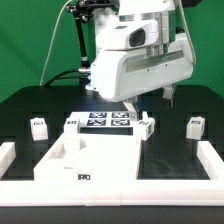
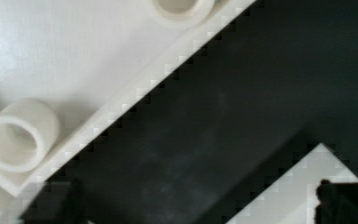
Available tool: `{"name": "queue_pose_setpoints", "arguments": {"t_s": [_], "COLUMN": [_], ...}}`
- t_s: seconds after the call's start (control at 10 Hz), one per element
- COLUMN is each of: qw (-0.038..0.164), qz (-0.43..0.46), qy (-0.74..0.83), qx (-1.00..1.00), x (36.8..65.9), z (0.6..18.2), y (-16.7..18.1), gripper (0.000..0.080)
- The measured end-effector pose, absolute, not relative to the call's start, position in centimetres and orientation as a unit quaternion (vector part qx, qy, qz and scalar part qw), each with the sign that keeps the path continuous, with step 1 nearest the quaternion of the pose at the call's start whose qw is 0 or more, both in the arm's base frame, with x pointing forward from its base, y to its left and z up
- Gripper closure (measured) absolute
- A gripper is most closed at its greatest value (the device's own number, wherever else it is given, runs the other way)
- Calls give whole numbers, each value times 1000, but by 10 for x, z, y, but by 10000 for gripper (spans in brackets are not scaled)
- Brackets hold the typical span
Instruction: Assemble one leg
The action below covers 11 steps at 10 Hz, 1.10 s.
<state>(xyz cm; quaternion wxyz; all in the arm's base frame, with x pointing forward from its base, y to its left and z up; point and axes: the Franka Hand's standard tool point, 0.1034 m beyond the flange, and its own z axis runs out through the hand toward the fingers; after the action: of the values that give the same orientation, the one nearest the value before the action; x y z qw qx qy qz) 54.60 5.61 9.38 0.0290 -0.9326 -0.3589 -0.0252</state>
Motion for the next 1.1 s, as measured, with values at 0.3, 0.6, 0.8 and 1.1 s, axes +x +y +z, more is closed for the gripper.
{"name": "queue_pose_setpoints", "arguments": {"t_s": [0.3, 0.6, 0.8, 1.1], "qw": [29, 27, 17, 14], "qz": [-25, -23, -13, 10], "qy": [-359, -374, -434, -516], "qx": [-933, -927, -901, -856], "x": [546, 545, 538, 528], "z": [94, 92, 88, 77], "y": [56, 55, 49, 30], "gripper": [150, 150, 150, 150]}}
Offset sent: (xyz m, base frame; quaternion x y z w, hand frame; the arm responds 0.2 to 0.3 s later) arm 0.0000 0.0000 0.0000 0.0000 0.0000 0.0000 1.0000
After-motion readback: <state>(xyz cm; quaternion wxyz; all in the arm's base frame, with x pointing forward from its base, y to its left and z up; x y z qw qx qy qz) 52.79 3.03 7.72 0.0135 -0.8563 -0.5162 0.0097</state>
